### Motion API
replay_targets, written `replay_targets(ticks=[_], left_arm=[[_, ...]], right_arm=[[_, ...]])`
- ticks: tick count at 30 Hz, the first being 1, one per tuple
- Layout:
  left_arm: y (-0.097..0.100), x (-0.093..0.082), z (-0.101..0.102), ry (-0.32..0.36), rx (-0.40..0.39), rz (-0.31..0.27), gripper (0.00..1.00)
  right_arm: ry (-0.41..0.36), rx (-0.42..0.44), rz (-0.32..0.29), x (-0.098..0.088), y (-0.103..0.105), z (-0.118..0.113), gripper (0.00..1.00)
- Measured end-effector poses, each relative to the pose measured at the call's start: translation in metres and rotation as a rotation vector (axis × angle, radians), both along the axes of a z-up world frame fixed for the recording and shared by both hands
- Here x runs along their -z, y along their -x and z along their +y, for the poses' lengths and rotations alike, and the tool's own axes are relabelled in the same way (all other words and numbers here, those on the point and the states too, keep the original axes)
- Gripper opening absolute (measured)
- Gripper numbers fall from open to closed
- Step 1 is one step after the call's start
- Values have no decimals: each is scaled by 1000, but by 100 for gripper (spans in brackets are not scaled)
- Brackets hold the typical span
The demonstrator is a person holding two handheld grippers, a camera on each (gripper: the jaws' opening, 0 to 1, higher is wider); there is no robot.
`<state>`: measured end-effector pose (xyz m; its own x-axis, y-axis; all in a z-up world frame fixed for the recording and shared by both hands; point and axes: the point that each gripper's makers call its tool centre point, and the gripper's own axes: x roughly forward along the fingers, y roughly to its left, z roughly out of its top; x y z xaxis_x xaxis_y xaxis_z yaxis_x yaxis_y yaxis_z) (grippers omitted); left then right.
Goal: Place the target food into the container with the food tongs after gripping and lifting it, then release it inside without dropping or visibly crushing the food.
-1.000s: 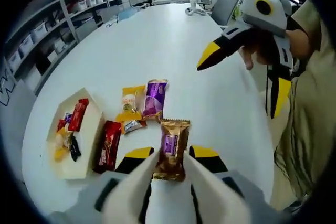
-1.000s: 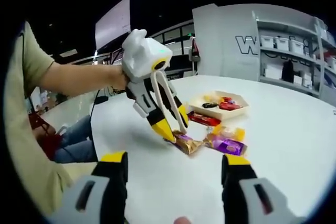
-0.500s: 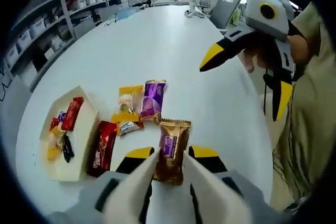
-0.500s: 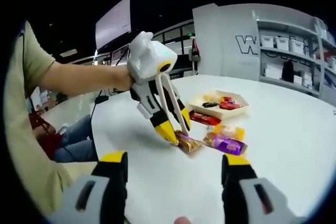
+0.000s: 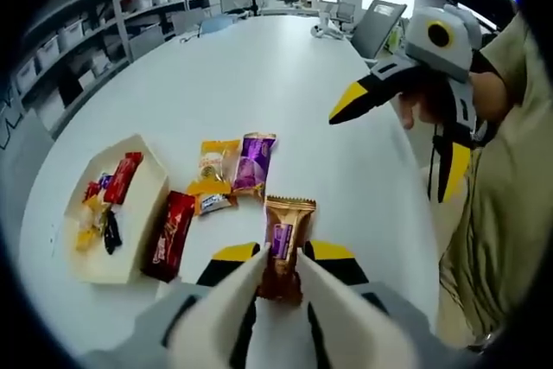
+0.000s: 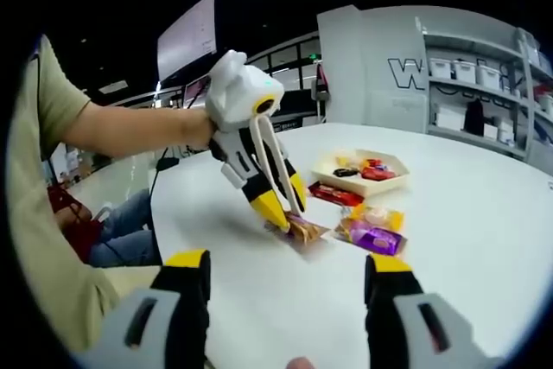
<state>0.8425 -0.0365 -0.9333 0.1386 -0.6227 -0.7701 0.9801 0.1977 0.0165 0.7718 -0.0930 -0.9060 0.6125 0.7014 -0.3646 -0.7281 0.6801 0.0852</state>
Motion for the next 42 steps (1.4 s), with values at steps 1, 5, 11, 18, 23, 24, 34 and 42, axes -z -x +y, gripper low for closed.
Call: replay_targets(ticks=[1,5,11,18,23,24,34,42], left_arm=[[-1,-4,1,5,-4,1,19],[-4,-19,4,21,-12,-5,19],[-12,-44,4,53,-34,-20,19],[-32,-60,8,61,-73,-35,19],[-46,-68,7,71,-98,-50,19],[-49,-69,7,75,-103,-49,19],[-91,-75,0,81,-189,-70,19],[-117,-66,-6,59,-242,-87,20]], right_arm=[[-1,0,0,0,0,0,71],[-4,-2,-3,-2,0,1,71],[-5,-5,-8,-4,0,2,70],[-4,-3,-14,-7,-1,0,70],[-3,-3,-17,-8,-2,-1,70],[-4,-3,-18,-8,-2,-1,70],[-1,-3,-11,-5,0,-1,70],[0,-3,-8,-4,0,0,70]])
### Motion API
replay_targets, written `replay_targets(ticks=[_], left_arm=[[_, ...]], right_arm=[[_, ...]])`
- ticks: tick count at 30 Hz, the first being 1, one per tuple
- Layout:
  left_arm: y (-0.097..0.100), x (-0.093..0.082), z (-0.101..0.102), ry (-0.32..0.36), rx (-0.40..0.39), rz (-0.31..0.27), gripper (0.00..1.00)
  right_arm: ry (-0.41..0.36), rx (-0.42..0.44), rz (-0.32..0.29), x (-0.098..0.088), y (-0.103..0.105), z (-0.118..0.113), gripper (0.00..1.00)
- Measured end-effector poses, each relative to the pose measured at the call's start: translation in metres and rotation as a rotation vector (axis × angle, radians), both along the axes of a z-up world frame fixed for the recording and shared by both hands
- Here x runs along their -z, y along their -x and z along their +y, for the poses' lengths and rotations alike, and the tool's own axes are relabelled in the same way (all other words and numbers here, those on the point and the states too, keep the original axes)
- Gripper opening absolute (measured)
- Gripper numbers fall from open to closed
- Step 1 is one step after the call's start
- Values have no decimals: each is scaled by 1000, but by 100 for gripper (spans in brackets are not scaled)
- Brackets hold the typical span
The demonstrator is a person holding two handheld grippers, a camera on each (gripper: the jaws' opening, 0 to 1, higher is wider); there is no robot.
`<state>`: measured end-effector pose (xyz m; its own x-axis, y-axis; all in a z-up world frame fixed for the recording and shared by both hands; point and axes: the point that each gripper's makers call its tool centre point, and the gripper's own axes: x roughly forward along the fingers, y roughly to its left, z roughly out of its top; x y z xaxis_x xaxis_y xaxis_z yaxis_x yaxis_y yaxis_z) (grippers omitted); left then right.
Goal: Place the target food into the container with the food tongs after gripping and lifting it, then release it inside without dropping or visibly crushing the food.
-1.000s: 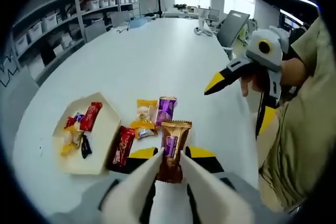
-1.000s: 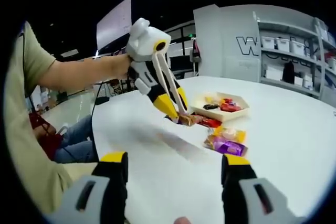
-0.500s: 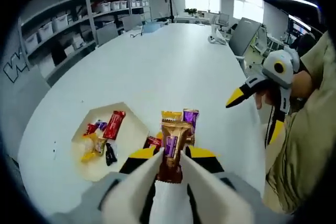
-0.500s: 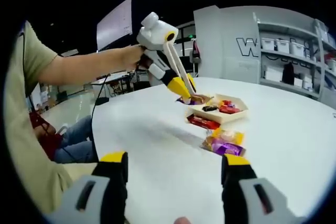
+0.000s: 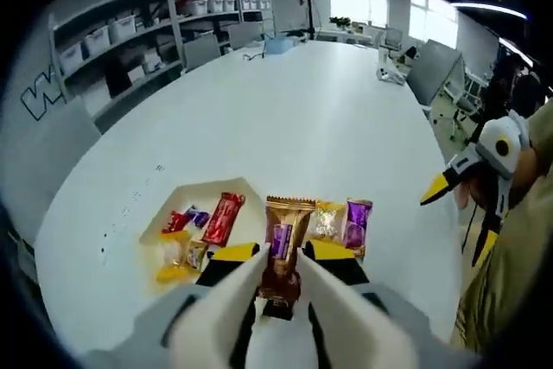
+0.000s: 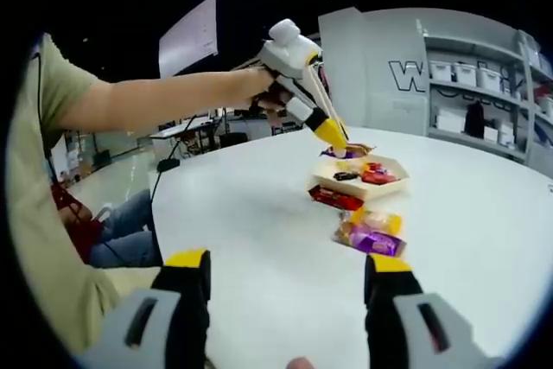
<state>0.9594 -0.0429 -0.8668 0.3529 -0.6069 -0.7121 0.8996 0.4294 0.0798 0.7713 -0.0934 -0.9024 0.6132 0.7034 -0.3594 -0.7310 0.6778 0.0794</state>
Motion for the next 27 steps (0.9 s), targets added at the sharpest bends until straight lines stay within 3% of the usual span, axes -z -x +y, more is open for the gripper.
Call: replay_targets(ticks=[12,23,27], left_arm=[[-26,30,-3,-69,-76,10,20],[-46,44,0,-95,-128,15,20],[-45,45,1,-98,-136,14,20]], right_arm=[[-2,-2,0,0,0,1,70],[-1,-3,1,1,2,1,70],[-2,2,4,2,2,-1,70]])
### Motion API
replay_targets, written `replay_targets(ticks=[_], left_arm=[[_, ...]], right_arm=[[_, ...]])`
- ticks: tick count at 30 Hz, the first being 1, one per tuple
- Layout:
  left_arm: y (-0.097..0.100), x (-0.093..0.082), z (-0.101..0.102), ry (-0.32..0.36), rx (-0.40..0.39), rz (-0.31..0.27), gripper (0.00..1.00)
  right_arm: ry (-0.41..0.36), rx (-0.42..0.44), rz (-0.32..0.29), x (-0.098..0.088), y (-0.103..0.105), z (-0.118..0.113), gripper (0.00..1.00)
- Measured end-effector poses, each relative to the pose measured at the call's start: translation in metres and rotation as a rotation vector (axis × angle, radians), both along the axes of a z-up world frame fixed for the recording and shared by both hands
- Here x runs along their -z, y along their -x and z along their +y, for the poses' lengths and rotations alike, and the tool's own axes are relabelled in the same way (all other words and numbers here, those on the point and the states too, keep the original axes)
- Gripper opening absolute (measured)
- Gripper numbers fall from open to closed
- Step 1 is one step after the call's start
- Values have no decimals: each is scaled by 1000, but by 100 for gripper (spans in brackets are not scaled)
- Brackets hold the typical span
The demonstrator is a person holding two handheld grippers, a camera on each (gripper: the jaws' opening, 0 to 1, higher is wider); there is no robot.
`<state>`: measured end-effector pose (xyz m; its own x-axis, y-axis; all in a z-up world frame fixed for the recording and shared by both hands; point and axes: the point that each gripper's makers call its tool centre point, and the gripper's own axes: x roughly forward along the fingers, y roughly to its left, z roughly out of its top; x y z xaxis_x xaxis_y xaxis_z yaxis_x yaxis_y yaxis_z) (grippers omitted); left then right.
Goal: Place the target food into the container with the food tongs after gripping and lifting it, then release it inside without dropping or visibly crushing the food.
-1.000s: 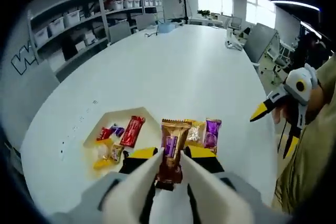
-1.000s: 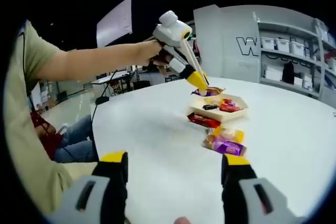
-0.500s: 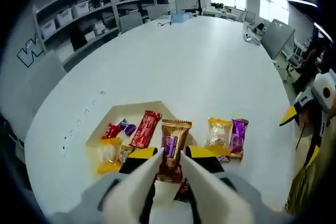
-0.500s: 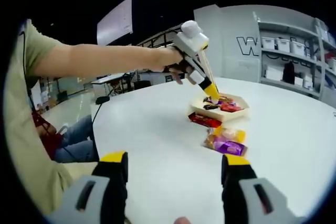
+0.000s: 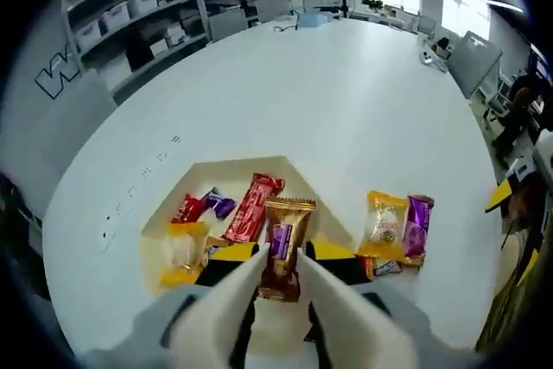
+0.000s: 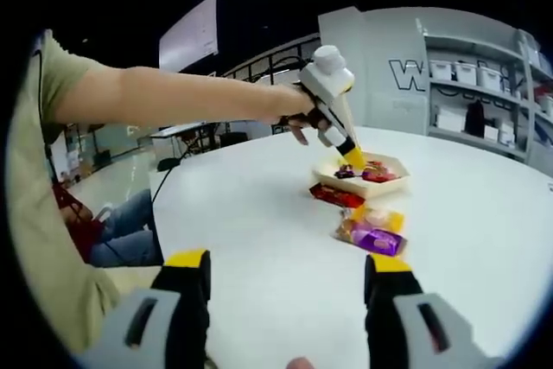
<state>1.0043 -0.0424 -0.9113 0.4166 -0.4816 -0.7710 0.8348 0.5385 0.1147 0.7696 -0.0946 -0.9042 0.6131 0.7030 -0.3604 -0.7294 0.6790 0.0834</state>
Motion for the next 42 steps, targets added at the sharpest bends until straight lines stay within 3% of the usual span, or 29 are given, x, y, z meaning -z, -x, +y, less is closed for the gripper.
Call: replay_targets(ticks=[5,7,9,17,30,42], left_arm=[[1,0,-5,0,9,-9,23],[-4,-3,-7,-16,53,-71,26],[-1,-3,-7,0,34,-41,26],[1,-8,0,10,22,-32,25],[12,-22,5,41,37,-42,25],[34,-28,4,68,84,-55,25]], right_arm=[[0,-5,0,0,1,3,71],[0,-6,-1,0,1,3,71],[0,-5,1,0,1,3,71],[0,-6,2,1,1,3,70],[2,-10,-3,-1,1,5,71],[3,-11,-10,-4,1,6,71]])
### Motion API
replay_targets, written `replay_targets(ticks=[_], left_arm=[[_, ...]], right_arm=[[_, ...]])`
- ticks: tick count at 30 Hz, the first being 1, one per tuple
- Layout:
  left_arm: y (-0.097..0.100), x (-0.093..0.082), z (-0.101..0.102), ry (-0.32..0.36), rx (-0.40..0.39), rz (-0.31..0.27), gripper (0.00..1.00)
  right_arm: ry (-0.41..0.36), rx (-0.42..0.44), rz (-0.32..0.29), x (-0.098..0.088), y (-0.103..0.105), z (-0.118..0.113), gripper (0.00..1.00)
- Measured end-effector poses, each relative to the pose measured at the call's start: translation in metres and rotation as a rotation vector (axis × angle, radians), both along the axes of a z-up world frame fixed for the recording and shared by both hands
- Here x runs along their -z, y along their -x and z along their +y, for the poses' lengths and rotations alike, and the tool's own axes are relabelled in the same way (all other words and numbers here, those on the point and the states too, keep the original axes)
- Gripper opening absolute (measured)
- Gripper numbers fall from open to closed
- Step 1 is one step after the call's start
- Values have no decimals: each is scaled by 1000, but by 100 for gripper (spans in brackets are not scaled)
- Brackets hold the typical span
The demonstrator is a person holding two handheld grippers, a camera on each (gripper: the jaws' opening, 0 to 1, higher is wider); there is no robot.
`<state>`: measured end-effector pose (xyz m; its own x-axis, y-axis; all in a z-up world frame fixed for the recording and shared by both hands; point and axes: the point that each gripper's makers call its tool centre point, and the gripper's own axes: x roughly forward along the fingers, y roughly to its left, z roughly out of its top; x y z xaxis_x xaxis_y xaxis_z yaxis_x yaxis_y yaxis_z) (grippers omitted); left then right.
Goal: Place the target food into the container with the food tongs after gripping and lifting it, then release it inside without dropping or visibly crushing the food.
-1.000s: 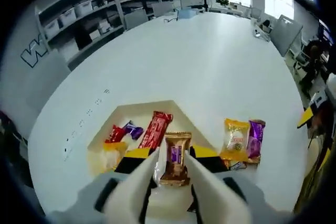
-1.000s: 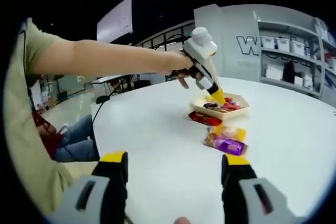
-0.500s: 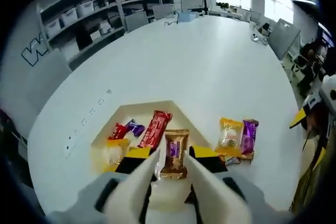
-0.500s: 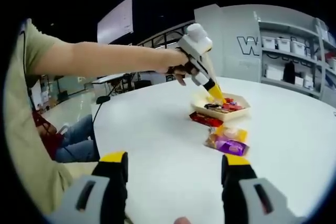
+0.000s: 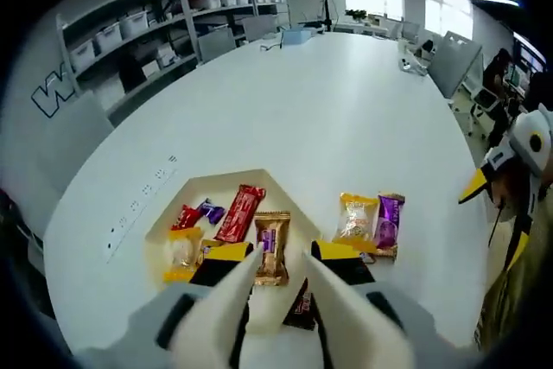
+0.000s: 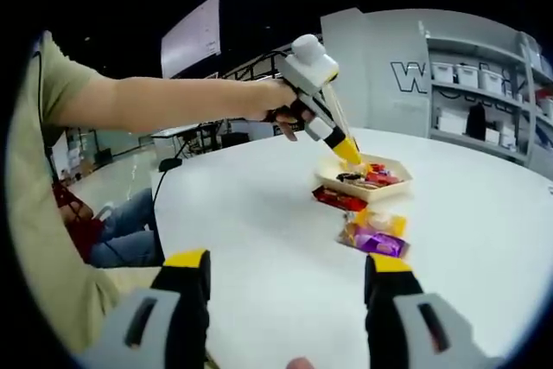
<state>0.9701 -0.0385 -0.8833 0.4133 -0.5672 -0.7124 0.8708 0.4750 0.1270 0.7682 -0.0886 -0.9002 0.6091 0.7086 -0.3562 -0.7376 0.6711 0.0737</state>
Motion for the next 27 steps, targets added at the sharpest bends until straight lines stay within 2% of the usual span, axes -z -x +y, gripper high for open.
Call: replay_targets(ticks=[10,15,19,27], left_arm=[[25,-8,-12,32,77,-10,25],[34,-5,-13,41,103,7,25],[45,1,-6,20,129,17,25],[56,12,19,4,125,39,25]], right_arm=[[0,-1,-8,-3,-1,1,71],[-2,0,-10,-3,-1,1,71],[-5,0,-15,-4,-1,0,71],[-9,-1,-15,-4,1,1,71]])
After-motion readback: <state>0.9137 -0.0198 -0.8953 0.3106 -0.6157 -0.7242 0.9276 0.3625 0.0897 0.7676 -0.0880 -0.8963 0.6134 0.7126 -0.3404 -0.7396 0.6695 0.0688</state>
